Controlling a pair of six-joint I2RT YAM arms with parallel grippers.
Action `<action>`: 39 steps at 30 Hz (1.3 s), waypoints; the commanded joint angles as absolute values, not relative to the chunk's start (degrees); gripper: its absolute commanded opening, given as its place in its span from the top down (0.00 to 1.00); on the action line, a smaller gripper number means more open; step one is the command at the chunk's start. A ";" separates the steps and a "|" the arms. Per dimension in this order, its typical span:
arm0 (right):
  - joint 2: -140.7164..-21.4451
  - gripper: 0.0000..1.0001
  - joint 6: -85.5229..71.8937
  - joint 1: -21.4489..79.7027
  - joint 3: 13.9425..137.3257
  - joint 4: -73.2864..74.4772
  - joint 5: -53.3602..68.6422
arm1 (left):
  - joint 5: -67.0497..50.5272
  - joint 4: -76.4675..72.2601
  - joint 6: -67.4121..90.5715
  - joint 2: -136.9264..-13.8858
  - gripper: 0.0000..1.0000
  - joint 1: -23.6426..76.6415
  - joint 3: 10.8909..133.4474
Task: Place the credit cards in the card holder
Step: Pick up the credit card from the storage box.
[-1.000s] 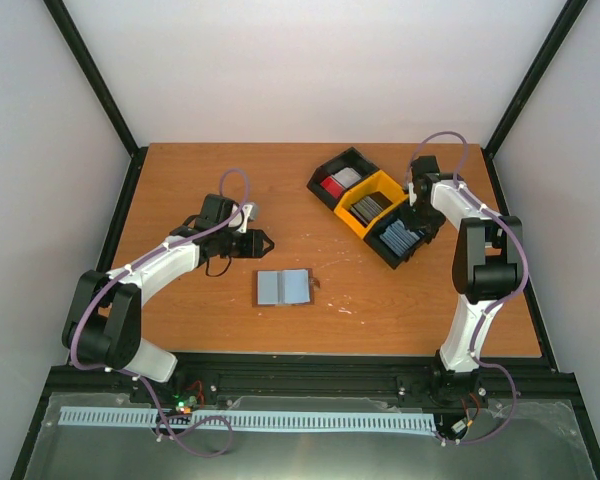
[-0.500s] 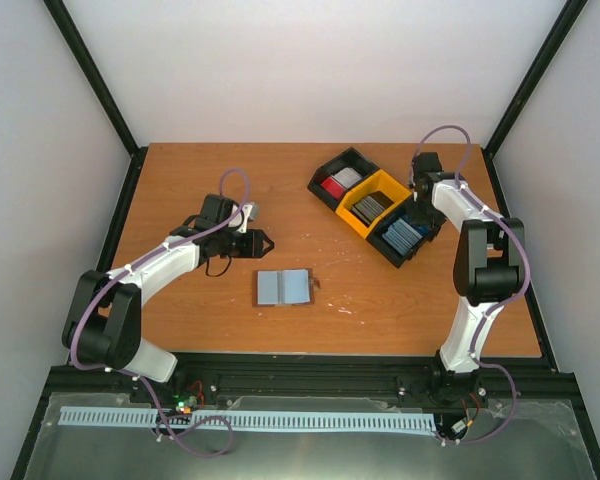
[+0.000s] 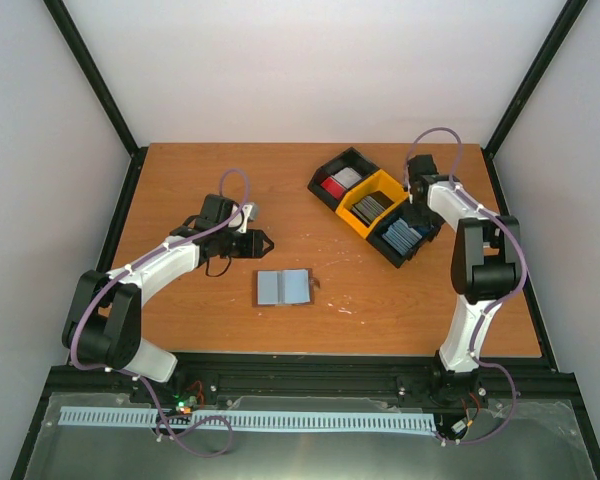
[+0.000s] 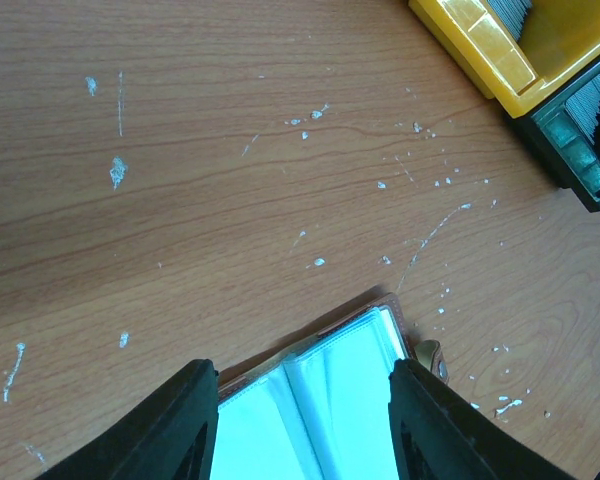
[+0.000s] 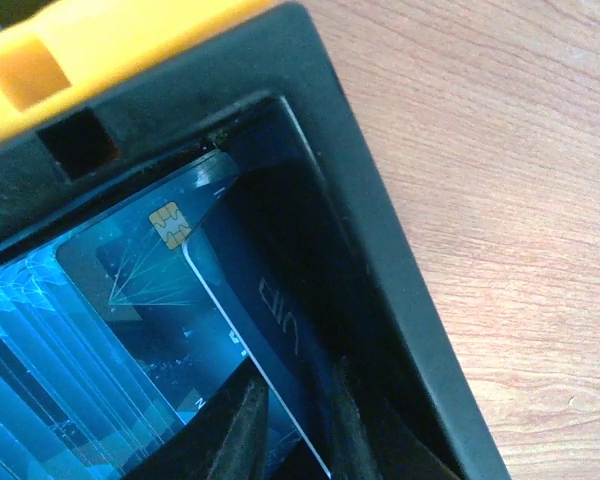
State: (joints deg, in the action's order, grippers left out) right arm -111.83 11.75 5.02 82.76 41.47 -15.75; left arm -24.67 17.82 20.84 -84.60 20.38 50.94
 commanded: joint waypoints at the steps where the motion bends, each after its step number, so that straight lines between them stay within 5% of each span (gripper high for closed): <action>1: -112.83 0.81 14.58 5.45 82.34 40.29 -16.33 | -24.35 16.55 19.69 -84.42 0.51 20.65 51.32; 9: -108.63 0.97 12.41 5.63 83.31 42.91 -10.03 | -26.81 14.87 19.55 -82.54 0.50 20.65 51.54; 23: -89.87 0.97 2.64 5.63 75.64 43.80 -1.93 | -38.19 6.32 24.51 -86.19 0.39 20.82 58.18; 33: -84.12 0.97 -11.29 3.41 70.78 34.32 31.71 | -50.36 -1.36 32.76 -98.13 0.30 22.45 69.87; 39: -82.47 0.97 -32.19 3.62 61.51 12.41 53.04 | -55.90 -4.60 36.43 -101.29 0.25 24.51 75.09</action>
State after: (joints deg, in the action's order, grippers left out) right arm -84.12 -15.42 3.51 66.61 29.32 34.57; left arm -49.67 0.32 32.77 -100.49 23.00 70.39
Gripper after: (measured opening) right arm 0.031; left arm 0.741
